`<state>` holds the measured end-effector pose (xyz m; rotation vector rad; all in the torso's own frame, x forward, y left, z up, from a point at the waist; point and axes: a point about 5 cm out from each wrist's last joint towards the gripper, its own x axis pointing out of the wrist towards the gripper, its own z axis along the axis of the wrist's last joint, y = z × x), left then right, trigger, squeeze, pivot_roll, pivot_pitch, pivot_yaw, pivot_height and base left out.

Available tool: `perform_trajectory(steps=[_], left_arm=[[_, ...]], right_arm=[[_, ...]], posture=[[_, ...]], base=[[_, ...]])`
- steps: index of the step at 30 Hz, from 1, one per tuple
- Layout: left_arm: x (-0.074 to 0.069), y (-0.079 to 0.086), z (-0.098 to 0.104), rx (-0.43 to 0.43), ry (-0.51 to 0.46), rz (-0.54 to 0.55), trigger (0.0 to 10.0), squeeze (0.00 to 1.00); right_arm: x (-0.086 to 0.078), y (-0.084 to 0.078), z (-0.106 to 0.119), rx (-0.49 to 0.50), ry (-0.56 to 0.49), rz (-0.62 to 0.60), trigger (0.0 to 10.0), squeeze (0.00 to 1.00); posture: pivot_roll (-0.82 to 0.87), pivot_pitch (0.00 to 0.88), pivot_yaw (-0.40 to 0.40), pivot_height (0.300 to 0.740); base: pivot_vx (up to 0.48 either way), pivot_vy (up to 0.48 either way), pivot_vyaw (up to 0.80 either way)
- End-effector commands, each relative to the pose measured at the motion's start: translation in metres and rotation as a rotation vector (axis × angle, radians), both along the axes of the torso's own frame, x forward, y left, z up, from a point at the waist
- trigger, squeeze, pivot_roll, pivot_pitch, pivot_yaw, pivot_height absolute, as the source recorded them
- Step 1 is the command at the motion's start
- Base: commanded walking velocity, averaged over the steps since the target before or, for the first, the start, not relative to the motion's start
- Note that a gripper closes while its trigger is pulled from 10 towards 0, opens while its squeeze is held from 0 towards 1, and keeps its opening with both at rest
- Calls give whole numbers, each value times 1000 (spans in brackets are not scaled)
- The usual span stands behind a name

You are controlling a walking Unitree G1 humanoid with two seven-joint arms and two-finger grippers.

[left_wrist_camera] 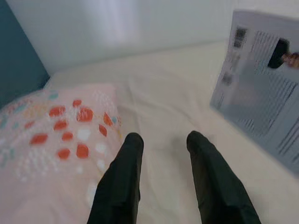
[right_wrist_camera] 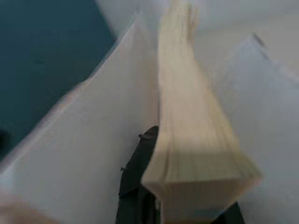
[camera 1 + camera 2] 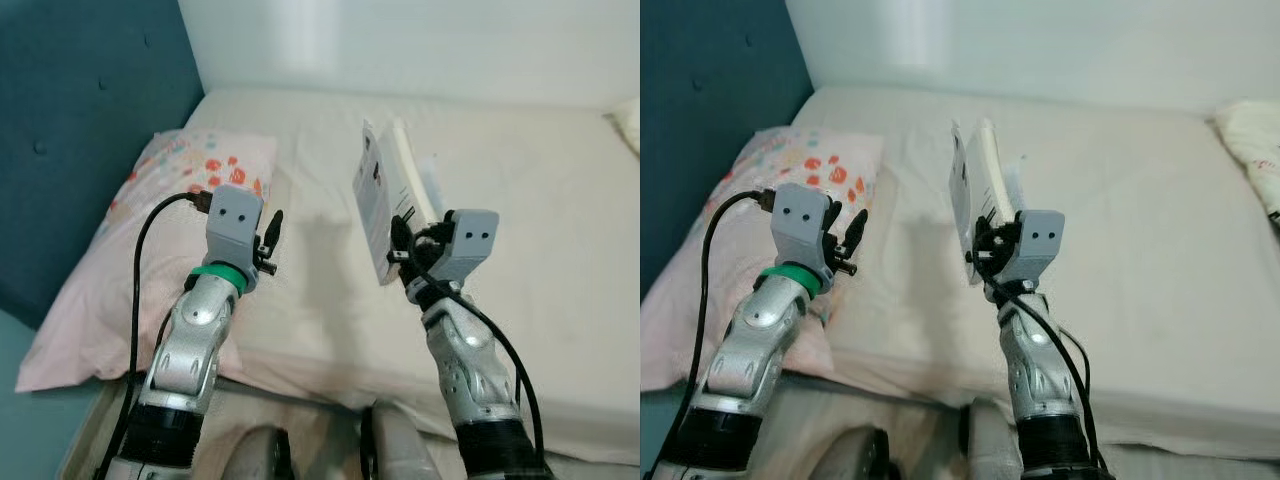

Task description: Clean up the room

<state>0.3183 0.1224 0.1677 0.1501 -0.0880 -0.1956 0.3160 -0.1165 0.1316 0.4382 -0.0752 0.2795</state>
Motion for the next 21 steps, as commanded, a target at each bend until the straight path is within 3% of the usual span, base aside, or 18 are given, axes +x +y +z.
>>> perform_trajectory(steps=[1, 3, 8, 16, 21], left_arm=[[-2, 0, -3, 7, 14, -5, 10000, 0], [-4, 0, -2, 9, 15, -8, 10000, 0], [-8, 2, 1, 18, 16, -9, 10000, 0], [-13, 17, 13, 43, 6, 16, 10000, 0], [-12, 26, 37, 57, -39, 24, 10000, 0]], right_arm=[[-2, 5, 6, 81, -19, 52, 10000, 0], [-3, 14, 6, 251, 7, 144, 10000, 0], [1, 26, 8, 392, 15, 250, 10000, 0], [20, 24, 3, 380, 10, 243, 10000, 0], [31, 18, -3, 405, 44, 256, 10000, 0]], posture=[[-89, 94, 95, 618], [-71, 116, 104, 618], [-44, 152, 116, 618], [5, 218, 135, 618], [47, 281, 148, 618]], base=[[0, 0, 0], [0, 0, 0], [0, 0, 0], [0, 0, 0], [0, 0, 0]])
